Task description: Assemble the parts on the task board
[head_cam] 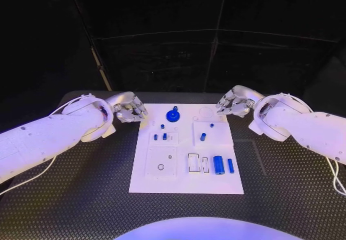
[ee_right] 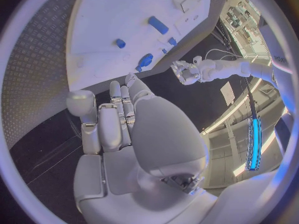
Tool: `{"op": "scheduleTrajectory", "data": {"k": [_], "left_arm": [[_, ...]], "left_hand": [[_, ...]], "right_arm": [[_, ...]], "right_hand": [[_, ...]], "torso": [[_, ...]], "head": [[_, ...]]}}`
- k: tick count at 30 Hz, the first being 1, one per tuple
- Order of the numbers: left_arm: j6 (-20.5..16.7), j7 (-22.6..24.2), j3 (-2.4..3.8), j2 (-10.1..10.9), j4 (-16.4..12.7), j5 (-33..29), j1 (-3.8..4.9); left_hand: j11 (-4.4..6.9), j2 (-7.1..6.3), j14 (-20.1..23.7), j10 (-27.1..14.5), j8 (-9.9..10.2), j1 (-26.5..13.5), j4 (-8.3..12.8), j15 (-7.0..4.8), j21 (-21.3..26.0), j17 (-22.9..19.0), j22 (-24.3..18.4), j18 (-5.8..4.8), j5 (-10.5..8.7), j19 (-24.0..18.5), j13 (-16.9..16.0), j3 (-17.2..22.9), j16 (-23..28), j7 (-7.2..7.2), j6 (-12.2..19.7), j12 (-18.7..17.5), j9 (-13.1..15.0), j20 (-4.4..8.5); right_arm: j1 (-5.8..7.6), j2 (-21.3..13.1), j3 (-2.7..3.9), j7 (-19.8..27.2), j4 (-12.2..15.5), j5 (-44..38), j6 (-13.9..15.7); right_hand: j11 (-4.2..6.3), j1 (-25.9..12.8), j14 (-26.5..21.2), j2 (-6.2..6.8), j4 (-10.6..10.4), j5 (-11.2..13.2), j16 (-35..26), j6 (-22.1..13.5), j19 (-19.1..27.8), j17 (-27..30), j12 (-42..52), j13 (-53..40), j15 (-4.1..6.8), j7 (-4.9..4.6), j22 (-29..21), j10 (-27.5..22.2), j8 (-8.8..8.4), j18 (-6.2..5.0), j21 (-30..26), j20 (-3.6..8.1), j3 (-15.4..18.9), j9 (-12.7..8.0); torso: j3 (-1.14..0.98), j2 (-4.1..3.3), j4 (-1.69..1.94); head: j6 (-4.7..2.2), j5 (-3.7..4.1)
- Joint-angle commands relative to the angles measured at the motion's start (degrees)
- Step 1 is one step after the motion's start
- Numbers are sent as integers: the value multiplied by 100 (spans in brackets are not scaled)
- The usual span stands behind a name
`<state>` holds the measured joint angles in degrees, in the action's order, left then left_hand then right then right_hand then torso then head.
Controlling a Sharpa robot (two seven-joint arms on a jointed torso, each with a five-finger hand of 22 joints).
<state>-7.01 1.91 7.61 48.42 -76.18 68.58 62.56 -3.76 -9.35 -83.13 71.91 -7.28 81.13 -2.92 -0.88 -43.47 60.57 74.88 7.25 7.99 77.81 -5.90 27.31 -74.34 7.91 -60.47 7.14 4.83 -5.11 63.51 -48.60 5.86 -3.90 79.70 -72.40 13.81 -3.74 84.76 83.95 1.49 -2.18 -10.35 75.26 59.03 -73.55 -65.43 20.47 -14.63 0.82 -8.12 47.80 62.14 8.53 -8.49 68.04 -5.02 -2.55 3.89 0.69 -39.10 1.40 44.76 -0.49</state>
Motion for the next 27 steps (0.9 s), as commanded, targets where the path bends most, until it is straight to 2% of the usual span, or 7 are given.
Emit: {"op": "scheduleTrajectory", "data": {"k": [1,5,9,13,15,19,27], "left_arm": [[-744,1244,14,190,-182,-2735,7],[-768,1742,14,396,-407,-3953,-16],[-689,2029,14,509,-673,-4566,-80],[-632,2119,13,553,-859,-4952,-128],[-621,2141,13,557,-925,-5122,-147],[-610,2167,12,552,-1004,-5287,-171],[-607,2156,12,563,-1042,-5367,-189]], "left_hand": [[9,39,171,39,-56,-11,49,-2,536,-398,-121,124,12,-206,-50,-32,276,10,-112,84,13,5],[41,53,249,79,-88,-144,19,-14,814,-588,-228,160,-7,-313,-127,-189,418,-22,-180,209,14,10],[43,73,296,61,-85,-208,-9,-15,974,-698,-295,177,-13,-368,-160,-286,501,-26,-182,256,7,11],[37,120,445,7,-73,-201,4,-10,1476,-1050,-486,241,-8,-534,-201,-373,752,-21,-168,309,-7,7],[29,140,519,-35,-64,-193,12,-2,1712,-1208,-580,270,-5,-616,-216,-407,873,-14,-155,324,-15,1],[25,155,543,-58,-60,-187,17,2,1814,-1260,-624,281,-4,-648,-226,-427,917,-12,-150,337,-20,-2],[16,164,561,-93,-47,-188,20,9,1905,-1297,-668,290,-4,-674,-236,-457,951,-1,-128,349,-29,-7]], "right_arm": [[-82,-37,-61,-156,148,-1150,212],[-244,-46,-114,-386,285,-1776,119],[-352,15,-132,-554,331,-2193,61],[-400,104,-139,-610,335,-2359,74],[-413,159,-140,-623,325,-2403,73],[-427,259,-142,-625,307,-2446,66],[-434,361,-143,-673,220,-2468,95]], "right_hand": [[-3,37,183,55,9,28,37,72,-56,-47,-104,134,21,6,104,90,-69,127,71,6,-87,-11],[-9,-42,190,144,-26,73,57,63,-79,-72,-223,249,9,16,157,64,-129,137,108,-4,-114,-17],[-37,-128,195,234,-75,110,80,25,-85,-102,-338,362,-12,5,177,1,-204,140,124,-20,-129,-19],[-82,-153,198,299,-92,113,98,-25,-91,-123,-449,480,-50,-41,197,-80,-287,144,141,-44,-173,-19],[-117,-156,195,327,-95,116,101,-62,-93,-121,-508,551,-74,-75,210,-126,-343,146,151,-62,-206,-19],[-142,-141,194,342,-88,113,106,-95,-106,-123,-549,618,-91,-107,246,-143,-398,150,174,-79,-254,-19],[-170,-91,198,316,-72,110,135,-119,-139,-158,-587,714,-116,-151,333,-111,-460,163,228,-104,-381,-15]], "torso": [[-4,4,-8],[5,-9,27],[3,-8,11],[-6,-20,-8],[-11,-20,-3],[-12,-22,16],[-9,-16,6]], "head": [[-42,155],[-75,283],[-81,288],[-117,282],[-120,280],[-106,283],[-76,271]]}}
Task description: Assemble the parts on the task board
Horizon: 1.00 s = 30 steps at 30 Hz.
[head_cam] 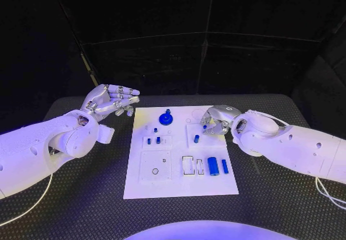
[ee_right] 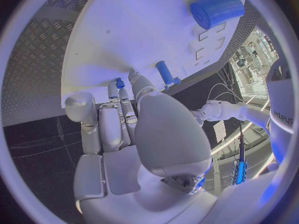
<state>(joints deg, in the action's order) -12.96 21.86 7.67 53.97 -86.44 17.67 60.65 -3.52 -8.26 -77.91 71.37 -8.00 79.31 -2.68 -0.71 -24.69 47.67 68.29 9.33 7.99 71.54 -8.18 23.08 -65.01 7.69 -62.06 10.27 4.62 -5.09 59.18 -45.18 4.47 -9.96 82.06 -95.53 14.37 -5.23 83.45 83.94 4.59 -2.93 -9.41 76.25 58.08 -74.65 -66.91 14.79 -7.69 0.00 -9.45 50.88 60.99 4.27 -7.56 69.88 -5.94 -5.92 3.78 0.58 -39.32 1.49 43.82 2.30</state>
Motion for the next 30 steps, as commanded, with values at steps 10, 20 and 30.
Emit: {"op": "scheduleTrajectory", "data": {"k": [10,20,30], "left_arm": [[1,97,5,-16,16,-287,-11],[-2,13,4,-12,43,-288,-19],[14,-48,4,-14,70,-288,-26]], "left_hand": [[-34,85,42,-102,53,-1,-1,9,110,-21,-57,86,0,-58,-24,-68,36,57,86,55,-25,-21],[-46,115,35,-137,63,20,9,18,142,-17,-79,88,5,-56,-33,-73,34,73,109,68,-32,-28],[-50,143,34,-164,64,77,47,21,163,-27,-95,90,13,-48,-45,-66,41,80,117,90,-34,-31]], "right_arm": [[-2,73,-4,-83,-70,-159,-124],[-2,84,-3,-176,-73,-203,-411],[-2,93,-3,-305,-61,-322,-516]], "right_hand": [[26,204,206,-112,54,133,80,134,-108,-49,-38,164,9,17,218,261,-19,94,171,9,-533,14],[110,323,221,-156,338,407,141,572,-190,-107,-151,295,88,109,493,627,43,140,351,91,-1618,28],[114,-61,211,44,680,487,150,743,-173,-84,-346,352,84,113,598,816,-24,149,449,92,-2598,16]], "torso": [[2,9,-1],[3,6,-1],[0,8,-8]], "head": [[48,-8],[65,-2],[92,5]]}}
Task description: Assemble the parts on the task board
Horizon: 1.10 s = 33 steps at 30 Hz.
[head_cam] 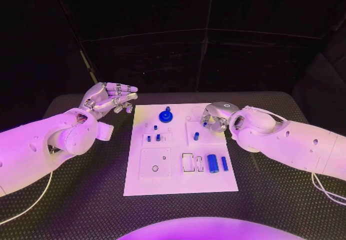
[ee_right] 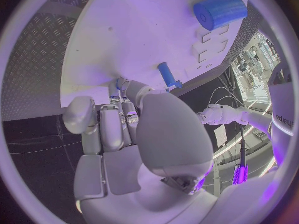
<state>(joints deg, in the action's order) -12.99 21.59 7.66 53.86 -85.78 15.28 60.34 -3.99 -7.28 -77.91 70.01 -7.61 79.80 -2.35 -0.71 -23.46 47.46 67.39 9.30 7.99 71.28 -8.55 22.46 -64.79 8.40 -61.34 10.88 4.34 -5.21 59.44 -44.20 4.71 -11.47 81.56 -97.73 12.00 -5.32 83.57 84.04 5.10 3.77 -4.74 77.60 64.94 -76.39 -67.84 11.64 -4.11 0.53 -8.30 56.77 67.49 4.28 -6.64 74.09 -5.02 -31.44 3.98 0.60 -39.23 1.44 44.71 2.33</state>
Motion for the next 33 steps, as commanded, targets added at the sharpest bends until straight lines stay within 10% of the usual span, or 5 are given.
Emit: {"op": "scheduleTrajectory", "data": {"k": [1,19,33], "left_arm": [[16,-26,5,-3,5,-49,4],[19,-84,5,-12,33,-49,-19],[26,-86,5,-38,48,-49,-25]], "left_hand": [[-3,46,34,-30,25,31,17,21,45,-6,-7,94,13,-22,-9,-3,19,9,46,30,-7,-19],[-16,51,48,-66,36,49,37,29,142,-43,-45,106,17,-42,-15,-9,44,25,71,40,-13,-23],[-16,51,48,-66,36,49,37,29,142,-43,-45,106,17,-42,-15,-9,44,25,71,40,-13,-23]], "right_arm": [[-28,-2,-27,-159,-6,-111,-271],[-24,-294,-13,-234,617,-236,511],[-21,-435,182,-105,1457,-171,791]], "right_hand": [[125,-106,201,7,27,24,16,62,4,11,-42,-6,31,-3,11,174,-27,57,31,0,-80,-4],[133,-223,211,46,75,23,45,91,-25,-30,-74,-9,32,0,95,216,-31,71,81,0,-185,-2],[135,-261,217,53,110,-12,60,104,-40,-45,-93,-12,35,1,130,238,-34,76,106,3,-262,-1]], "torso": [[-2,-2,-4],[4,13,0],[5,1,1]], "head": [[5,3],[-19,1],[-75,-46]]}}
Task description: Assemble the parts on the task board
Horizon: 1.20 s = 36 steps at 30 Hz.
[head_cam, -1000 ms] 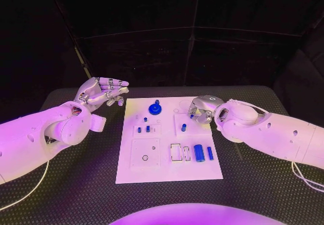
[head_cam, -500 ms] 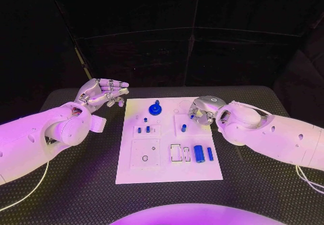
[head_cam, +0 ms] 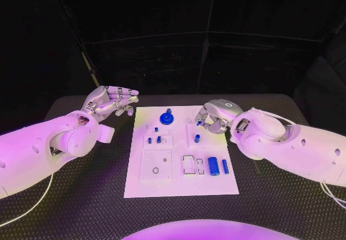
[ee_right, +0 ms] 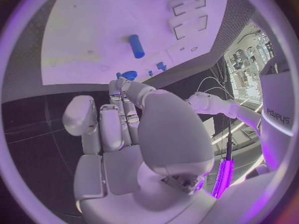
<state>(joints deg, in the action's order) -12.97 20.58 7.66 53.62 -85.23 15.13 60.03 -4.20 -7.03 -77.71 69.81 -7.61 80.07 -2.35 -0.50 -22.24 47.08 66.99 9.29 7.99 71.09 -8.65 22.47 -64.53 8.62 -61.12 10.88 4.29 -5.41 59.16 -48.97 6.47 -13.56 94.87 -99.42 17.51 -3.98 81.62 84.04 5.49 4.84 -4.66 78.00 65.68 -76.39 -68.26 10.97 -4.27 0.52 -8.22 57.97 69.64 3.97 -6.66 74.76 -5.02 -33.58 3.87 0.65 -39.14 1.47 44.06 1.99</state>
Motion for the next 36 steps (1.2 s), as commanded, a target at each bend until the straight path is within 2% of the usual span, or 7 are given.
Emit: {"op": "scheduleTrajectory", "data": {"k": [1,7,10,15,19,25,36], "left_arm": [[26,15,5,-15,-8,-35,6],[36,16,5,-34,-12,-35,4],[36,16,5,-47,-8,-35,4],[42,16,5,-70,-8,-35,4],[46,13,6,-82,-10,-35,5],[54,10,6,-99,-7,-35,6],[86,2,6,-158,23,-35,7]], "left_hand": [[4,26,28,-46,36,23,37,8,20,-5,-5,107,17,-24,-5,-9,18,4,50,40,-8,-3],[-2,30,34,-59,40,24,39,12,35,-16,-12,108,19,-27,-7,-12,27,10,58,43,-10,-6],[-2,30,34,-59,40,24,39,12,35,-16,-12,108,19,-27,-7,-12,27,10,58,43,-10,-6],[-2,30,34,-59,40,24,39,12,35,-16,-12,108,19,-27,-7,-12,27,10,58,43,-10,-6],[-2,30,34,-59,40,24,39,12,35,-16,-12,108,19,-27,-7,-12,27,10,58,43,-10,-6],[-5,33,33,-69,42,25,41,16,27,-7,-11,105,20,-23,-10,-15,23,14,64,48,-11,-8],[-5,34,36,-70,42,25,42,16,18,-14,-9,103,20,-20,-11,-16,27,14,64,50,-11,-8]], "right_arm": [[7,51,7,112,148,-2,247],[4,226,13,228,395,19,300],[4,335,13,265,400,63,264],[1,562,0,334,312,99,211],[-7,720,-120,390,246,92,160],[-135,900,-279,431,168,61,46],[-383,1103,-342,450,-4,-33,-122]], "right_hand": [[1,-66,218,15,3,-21,20,31,-41,-3,-26,4,36,-8,9,23,-4,77,39,3,-48,9],[-1,-75,218,17,7,-27,22,31,-50,-6,-31,4,35,-9,30,23,-5,81,51,3,-59,9],[-1,-82,218,21,9,-29,20,31,-54,-1,-33,4,35,-10,41,24,-6,83,57,3,-64,9],[-3,-96,218,29,11,-29,21,30,-56,0,-38,4,34,-13,44,24,-7,84,60,3,-67,8],[-4,-102,218,31,12,-31,21,28,-56,0,-41,5,33,-14,45,22,-9,84,61,2,-71,8],[-7,-117,219,34,12,-33,27,25,-57,-8,-48,6,31,-16,49,18,-11,85,64,1,-77,7],[-9,-152,219,57,19,-27,28,17,-60,-5,-61,6,28,-19,59,15,-16,87,71,-2,-76,5]], "torso": [[0,-7,-1],[0,-17,8],[13,-14,7],[9,-18,10],[2,-15,4],[14,-13,1],[2,-10,2]], "head": [[-10,-16],[10,-148],[41,-230],[107,-376],[181,-489],[275,-620],[353,-770]]}}
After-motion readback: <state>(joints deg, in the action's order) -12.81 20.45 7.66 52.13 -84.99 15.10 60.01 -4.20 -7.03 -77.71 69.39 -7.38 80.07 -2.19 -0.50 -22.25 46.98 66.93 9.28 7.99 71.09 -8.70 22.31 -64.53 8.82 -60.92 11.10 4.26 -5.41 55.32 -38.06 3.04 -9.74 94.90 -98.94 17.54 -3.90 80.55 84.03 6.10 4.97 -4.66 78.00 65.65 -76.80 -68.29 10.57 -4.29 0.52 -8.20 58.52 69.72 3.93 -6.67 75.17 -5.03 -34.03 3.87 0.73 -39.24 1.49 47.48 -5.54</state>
